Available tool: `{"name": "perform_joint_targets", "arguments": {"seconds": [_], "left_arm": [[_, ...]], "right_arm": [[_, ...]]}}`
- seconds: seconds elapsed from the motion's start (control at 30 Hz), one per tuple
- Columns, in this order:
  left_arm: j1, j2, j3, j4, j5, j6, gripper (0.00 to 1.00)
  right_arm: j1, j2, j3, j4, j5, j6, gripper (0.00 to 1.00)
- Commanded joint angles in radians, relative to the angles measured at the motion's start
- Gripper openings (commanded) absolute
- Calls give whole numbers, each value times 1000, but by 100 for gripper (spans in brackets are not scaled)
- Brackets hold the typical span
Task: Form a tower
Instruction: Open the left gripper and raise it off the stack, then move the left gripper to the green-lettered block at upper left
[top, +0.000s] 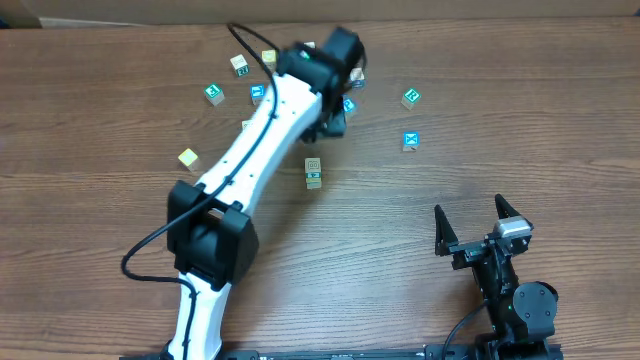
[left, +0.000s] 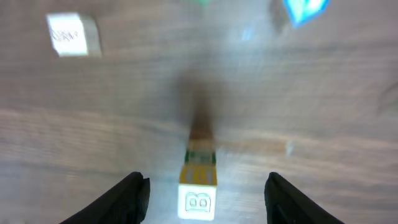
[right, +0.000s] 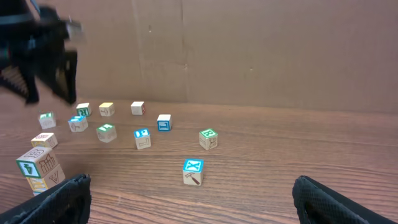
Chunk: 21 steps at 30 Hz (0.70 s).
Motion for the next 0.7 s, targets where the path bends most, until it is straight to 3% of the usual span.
{"name": "perform_joint_targets", "arguments": {"seconds": [0.0,0.07,0.13,0.3,0.5,0.67], "left_arm": [[96,3,103,21,-4,65,62],[140,3,113,59,-8,90,65],[193,3,111,99,-8,135,77],[313,5,87,163,-9,200,83],[439,18,29,206,-18,216,82],[484,18,-90,351,-14,325,83]], "right_arm": [[7,-9,-10,3,6,-1,100],[7,-9,-10,3,6,-1,100],[7,-9,-10,3,6,-1,100],[7,-9,-10,3,6,-1,100],[7,-9,-10,3,6,-1,100],[7,-9,-10,3,6,-1,100]]}}
